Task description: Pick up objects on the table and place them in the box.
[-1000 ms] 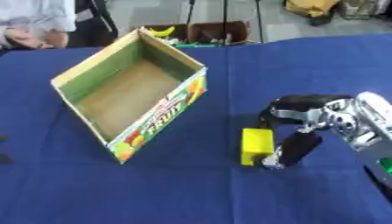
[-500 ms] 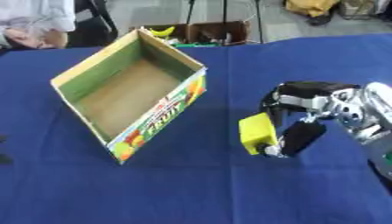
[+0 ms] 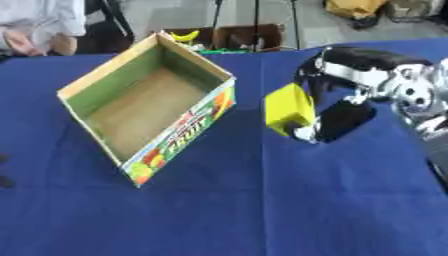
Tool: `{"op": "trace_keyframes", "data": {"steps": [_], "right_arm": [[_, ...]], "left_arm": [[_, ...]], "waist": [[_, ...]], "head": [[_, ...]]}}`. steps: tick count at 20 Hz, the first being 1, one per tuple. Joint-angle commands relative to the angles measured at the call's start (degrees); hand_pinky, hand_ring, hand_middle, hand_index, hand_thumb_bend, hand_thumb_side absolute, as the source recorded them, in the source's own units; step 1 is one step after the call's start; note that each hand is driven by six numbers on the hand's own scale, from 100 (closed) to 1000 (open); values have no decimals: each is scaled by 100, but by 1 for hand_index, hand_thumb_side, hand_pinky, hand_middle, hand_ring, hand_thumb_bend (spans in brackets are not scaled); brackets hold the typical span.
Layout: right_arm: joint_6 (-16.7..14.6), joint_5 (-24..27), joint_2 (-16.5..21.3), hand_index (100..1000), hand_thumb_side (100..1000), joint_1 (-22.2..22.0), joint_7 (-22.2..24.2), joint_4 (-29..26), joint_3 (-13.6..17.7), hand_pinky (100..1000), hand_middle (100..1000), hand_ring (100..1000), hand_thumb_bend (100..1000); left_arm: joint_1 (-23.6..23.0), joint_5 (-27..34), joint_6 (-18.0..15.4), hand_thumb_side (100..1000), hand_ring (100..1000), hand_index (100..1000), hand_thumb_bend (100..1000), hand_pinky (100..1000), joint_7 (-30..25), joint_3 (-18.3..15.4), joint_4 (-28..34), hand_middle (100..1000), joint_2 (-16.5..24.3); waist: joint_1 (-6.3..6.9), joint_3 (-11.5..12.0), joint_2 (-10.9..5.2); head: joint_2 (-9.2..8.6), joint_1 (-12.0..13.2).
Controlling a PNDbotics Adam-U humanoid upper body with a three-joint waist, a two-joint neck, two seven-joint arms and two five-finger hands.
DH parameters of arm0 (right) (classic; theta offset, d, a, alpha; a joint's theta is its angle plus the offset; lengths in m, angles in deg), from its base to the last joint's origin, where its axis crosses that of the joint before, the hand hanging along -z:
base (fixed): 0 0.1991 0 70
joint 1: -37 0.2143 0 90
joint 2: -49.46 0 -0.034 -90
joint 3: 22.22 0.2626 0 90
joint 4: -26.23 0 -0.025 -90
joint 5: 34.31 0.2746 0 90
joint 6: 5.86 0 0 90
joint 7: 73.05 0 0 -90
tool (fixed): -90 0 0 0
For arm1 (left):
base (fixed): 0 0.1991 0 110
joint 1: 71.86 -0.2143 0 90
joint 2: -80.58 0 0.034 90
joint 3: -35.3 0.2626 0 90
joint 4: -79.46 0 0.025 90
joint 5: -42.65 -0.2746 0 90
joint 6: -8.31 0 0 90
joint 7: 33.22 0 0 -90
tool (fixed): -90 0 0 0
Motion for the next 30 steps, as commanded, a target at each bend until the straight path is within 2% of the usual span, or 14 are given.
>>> {"op": "trace_keyframes", "data": {"steps": [1, 7, 12, 13, 14, 17, 25, 30], "right_arm": [[59, -104, -194, 489, 333, 345, -138, -53, 103, 691, 373, 657, 100], [110, -435, -907, 477, 354, 950, -407, 299, 169, 695, 357, 650, 100], [90, -817, -1534, 470, 352, 1412, -639, 877, 233, 692, 353, 650, 100], [100, -894, -1659, 469, 377, 1502, -711, 1001, 251, 690, 353, 649, 100], [108, -972, -1774, 467, 350, 1578, -785, 1127, 264, 690, 350, 648, 100], [165, -1207, -2136, 464, 350, 1769, -1018, 1509, 315, 688, 346, 643, 100], [89, -1832, -2898, 463, 355, 1804, -1641, 2524, 402, 692, 341, 638, 100], [-20, -2193, -3217, 462, 354, 1683, -1997, 3154, 463, 693, 339, 635, 100]], "left_arm": [[-1, -1, 26, 983, 677, 902, 100, 442, -5, 7, 114, 674, 72], [-9, 14, 46, 984, 677, 902, 100, 442, -25, 35, 114, 674, 84], [-8, 21, 52, 983, 677, 902, 100, 441, -53, 57, 114, 674, 91], [-7, 21, 53, 983, 677, 902, 100, 441, -57, 60, 114, 674, 92], [-6, 22, 53, 983, 677, 902, 100, 441, -62, 64, 114, 674, 92], [-4, 28, 48, 983, 676, 902, 100, 441, -82, 83, 114, 673, 94], [35, 66, 27, 982, 676, 902, 100, 442, -111, 109, 114, 673, 82], [71, 64, 18, 983, 677, 903, 100, 442, -143, 127, 114, 673, 37]], "waist": [[-27, 33, -169], [-85, 140, -184], [-137, 231, -167], [-148, 249, -162], [-156, 265, -157], [-185, 345, -147], [-242, 568, -101], [-231, 619, 9]], "head": [[-37, -31], [-29, -114], [-16, -205], [-15, -225], [-13, -243], [-18, -366], [-106, -929], [-204, -1029]]}}
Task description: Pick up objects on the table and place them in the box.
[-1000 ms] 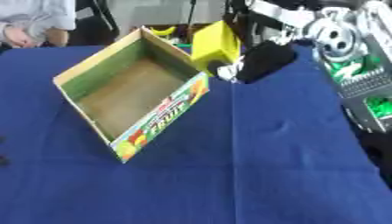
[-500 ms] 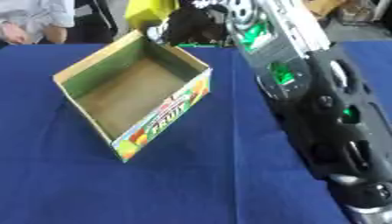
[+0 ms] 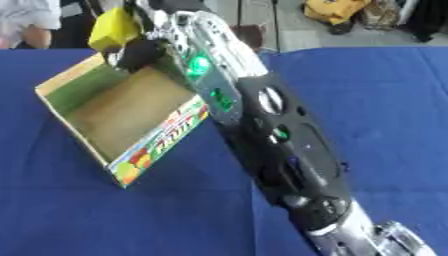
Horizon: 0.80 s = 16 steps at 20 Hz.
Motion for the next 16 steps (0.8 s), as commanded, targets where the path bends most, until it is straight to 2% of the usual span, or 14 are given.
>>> {"op": "trace_keyframes", "data": {"steps": [1, 5, 12, 14, 15, 16], "right_arm": [[-66, -259, -194, 461, 352, 55, -241, 336, 105, 692, 338, 633, 100], [-167, -430, -358, 462, 347, -30, -476, 738, 168, 690, 339, 632, 100], [-318, -508, -510, 490, 332, -101, -628, 1154, 126, 689, 366, 648, 100], [-355, -491, -541, 531, 333, -113, -638, 1249, 127, 699, 406, 678, 100], [-381, -483, -550, 597, 370, -115, -626, 1291, 124, 712, 464, 721, 100], [-421, -480, -556, 618, 387, -114, -596, 1329, 115, 717, 484, 736, 100]], "left_arm": [[57, 12, -9, 983, 677, 903, 100, 442, -38, 23, 114, 673, 26], [68, 13, -14, 983, 677, 903, 100, 442, -49, 25, 114, 673, 7], [86, 21, -2, 983, 677, 903, 100, 442, -54, 26, 114, 673, 5], [91, 24, 1, 983, 677, 903, 100, 443, -56, 27, 114, 673, 4], [94, 25, 3, 983, 677, 903, 100, 443, -57, 27, 114, 673, 4], [97, 27, 5, 983, 677, 903, 100, 443, -58, 26, 114, 673, 5]], "waist": [[29, 40, -94], [31, 74, -61], [15, 89, -55], [9, 94, -55], [5, 95, -56], [2, 96, -57]], "head": [[-124, -59], [-173, -75], [-172, -95], [-175, -94], [-177, -90], [-179, -83]]}}
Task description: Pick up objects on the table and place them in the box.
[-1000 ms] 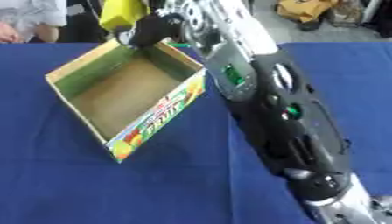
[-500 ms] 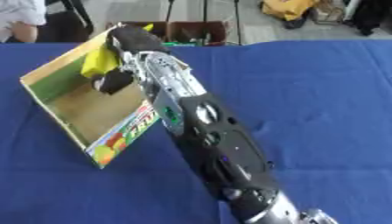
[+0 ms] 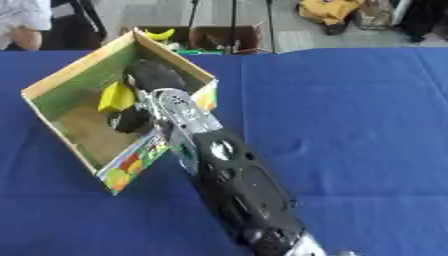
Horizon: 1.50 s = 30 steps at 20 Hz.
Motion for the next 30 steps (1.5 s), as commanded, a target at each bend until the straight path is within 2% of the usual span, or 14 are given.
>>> {"op": "trace_keyframes", "data": {"steps": [1, 2, 3, 4, 5, 7, 12, 17, 20, 21, 23, 25, 26, 30], "right_arm": [[-121, -37, -45, 681, 448, 96, 51, 50, -3, 731, 549, 766, 100], [-176, -39, -44, 715, 495, 99, 95, 61, -9, 742, 587, 780, 100], [-232, -40, -39, 794, 616, 104, 140, 59, -11, 770, 678, 809, 225], [-297, -35, -30, 821, 657, 112, 186, 37, -11, 780, 712, 820, 295], [-348, -29, -17, 845, 720, 123, 220, 1, -5, 795, 756, 837, 428], [-404, -15, 16, 866, 791, 144, 262, -90, 6, 807, 793, 853, 614], [-364, -16, 196, 890, 845, 206, 190, -526, -15, 815, 809, 871, 672], [-227, 299, 624, 870, 834, 188, 64, -1364, -74, 806, 782, 860, 650], [-167, 889, 1089, 848, 816, 21, -91, -2340, -82, 793, 737, 837, 604], [-116, 1137, 1250, 827, 817, -78, -147, -2700, -78, 770, 691, 806, 564], [17, 1617, 1545, 775, 784, -328, -353, -3412, -34, 732, 632, 749, 317], [222, 2048, 1762, 751, 745, -605, -617, -4043, 43, 728, 620, 736, 144], [333, 2256, 1855, 746, 735, -729, -749, -4312, 82, 728, 621, 735, 100], [702, 2991, 2271, 764, 729, -1130, -1138, -5158, 167, 761, 668, 770, 100]], "left_arm": [[46, 24, 5, 983, 677, 903, 100, 443, -12, -5, 114, 673, 56], [48, 25, 6, 983, 677, 903, 100, 443, -12, -6, 114, 673, 57], [48, 26, 8, 983, 677, 903, 100, 443, -12, -7, 114, 673, 58], [46, 27, 10, 983, 677, 903, 100, 443, -12, -8, 114, 673, 58], [44, 27, 12, 983, 677, 903, 100, 443, -13, -8, 114, 673, 59], [42, 27, 17, 983, 677, 903, 100, 443, -16, -7, 114, 673, 59], [29, 29, 23, 984, 677, 903, 100, 444, -11, -16, 114, 673, 64], [8, 27, 20, 984, 676, 903, 100, 444, 26, -48, 114, 673, 80], [0, 16, 24, 984, 676, 903, 100, 445, 60, -81, 114, 673, 89], [-1, 13, 25, 984, 676, 902, 100, 445, 70, -89, 114, 673, 93], [-6, 9, 27, 984, 676, 902, 100, 445, 95, -107, 114, 673, 99], [-6, 6, 26, 984, 676, 902, 100, 445, 113, -116, 114, 673, 100], [-8, 5, 24, 984, 676, 902, 100, 445, 120, -121, 114, 673, 102], [-36, 2, 15, 984, 676, 902, 100, 445, 157, -145, 114, 673, 112]], "waist": [[18, 22, -128], [17, 21, -130], [16, 19, -133], [17, 15, -136], [19, 9, -140], [22, -4, -149], [41, -55, -188], [54, -126, -235], [64, -222, -265], [67, -245, -273], [81, -300, -289], [107, -348, -304], [119, -366, -313], [157, -442, -352]], "head": [[-75, 3], [-74, 12], [-72, 22], [-69, 35], [-63, 46], [-55, 56], [-32, 90], [15, 178], [74, 306], [86, 340], [107, 420], [124, 480], [129, 503], [148, 578]]}}
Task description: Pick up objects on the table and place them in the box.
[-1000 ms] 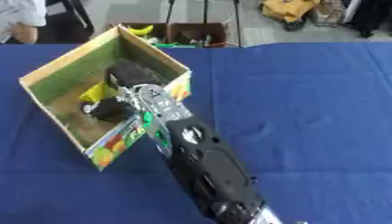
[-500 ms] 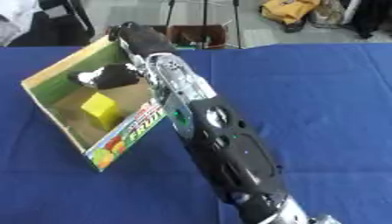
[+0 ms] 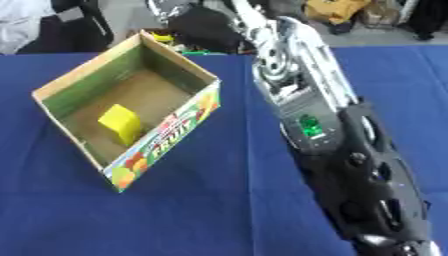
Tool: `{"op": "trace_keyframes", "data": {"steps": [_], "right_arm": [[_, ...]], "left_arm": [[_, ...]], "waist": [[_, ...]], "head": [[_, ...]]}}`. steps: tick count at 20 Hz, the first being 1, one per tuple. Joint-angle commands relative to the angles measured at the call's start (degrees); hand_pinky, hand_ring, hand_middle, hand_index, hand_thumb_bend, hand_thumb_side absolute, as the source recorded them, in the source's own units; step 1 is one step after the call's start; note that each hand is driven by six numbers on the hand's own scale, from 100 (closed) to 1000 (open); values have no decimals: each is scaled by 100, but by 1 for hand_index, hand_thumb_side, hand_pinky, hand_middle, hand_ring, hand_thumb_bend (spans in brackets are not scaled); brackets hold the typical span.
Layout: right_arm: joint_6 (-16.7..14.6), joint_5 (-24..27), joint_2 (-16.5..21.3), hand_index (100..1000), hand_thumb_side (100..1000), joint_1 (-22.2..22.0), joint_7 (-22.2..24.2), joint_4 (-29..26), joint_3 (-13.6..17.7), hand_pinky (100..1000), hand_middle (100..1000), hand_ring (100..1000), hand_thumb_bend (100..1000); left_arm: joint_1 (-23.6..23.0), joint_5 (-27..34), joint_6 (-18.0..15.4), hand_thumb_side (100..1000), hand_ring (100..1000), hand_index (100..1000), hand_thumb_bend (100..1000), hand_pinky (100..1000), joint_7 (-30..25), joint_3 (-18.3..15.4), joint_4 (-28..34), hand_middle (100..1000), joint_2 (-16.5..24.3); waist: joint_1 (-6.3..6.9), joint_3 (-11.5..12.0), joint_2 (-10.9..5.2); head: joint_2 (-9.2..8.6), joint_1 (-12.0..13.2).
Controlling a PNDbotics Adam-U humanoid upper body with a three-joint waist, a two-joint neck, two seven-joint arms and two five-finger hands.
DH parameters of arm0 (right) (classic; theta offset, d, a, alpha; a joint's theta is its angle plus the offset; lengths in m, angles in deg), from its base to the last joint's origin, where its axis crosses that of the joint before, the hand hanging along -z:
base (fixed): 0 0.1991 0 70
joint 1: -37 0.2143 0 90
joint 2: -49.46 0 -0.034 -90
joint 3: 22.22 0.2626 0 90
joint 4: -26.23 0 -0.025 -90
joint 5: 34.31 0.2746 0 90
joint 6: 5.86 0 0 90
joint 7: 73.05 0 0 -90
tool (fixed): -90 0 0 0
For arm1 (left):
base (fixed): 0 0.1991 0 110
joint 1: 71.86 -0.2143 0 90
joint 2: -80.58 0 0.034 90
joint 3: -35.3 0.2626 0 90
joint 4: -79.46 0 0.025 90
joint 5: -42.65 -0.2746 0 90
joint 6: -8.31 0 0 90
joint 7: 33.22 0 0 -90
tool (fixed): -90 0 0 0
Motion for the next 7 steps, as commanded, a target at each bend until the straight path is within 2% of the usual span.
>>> {"op": "trace_keyframes", "data": {"steps": [1, 3, 4, 5, 7], "right_arm": [[222, 589, 399, 779, 757, -94, -279, -710, 99, 796, 698, 797, 100], [254, 958, 596, 786, 790, -325, -440, -1051, 139, 811, 711, 810, 100], [258, 1133, 675, 797, 872, -454, -516, -1191, 163, 833, 735, 834, 100], [236, 1304, 742, 798, 878, -583, -599, -1289, 190, 834, 737, 837, 100], [13, 1618, 842, 820, 947, -891, -846, -1360, 244, 863, 767, 871, 100]], "left_arm": [[-10, -3, -9, 984, 676, 902, 100, 445, 50, -70, 114, 673, 109], [-10, -7, -8, 984, 676, 902, 100, 445, 63, -78, 114, 673, 109], [-11, -8, -10, 984, 676, 902, 100, 446, 70, -83, 114, 673, 109], [-13, -10, -12, 984, 676, 902, 100, 446, 77, -87, 114, 673, 110], [-17, -12, -17, 984, 675, 902, 100, 445, 91, -95, 114, 673, 108]], "waist": [[22, -30, -185], [46, -84, -192], [59, -105, -194], [71, -122, -196], [91, -155, -201]], "head": [[37, 72], [41, 105], [42, 119], [43, 129], [55, 142]]}}
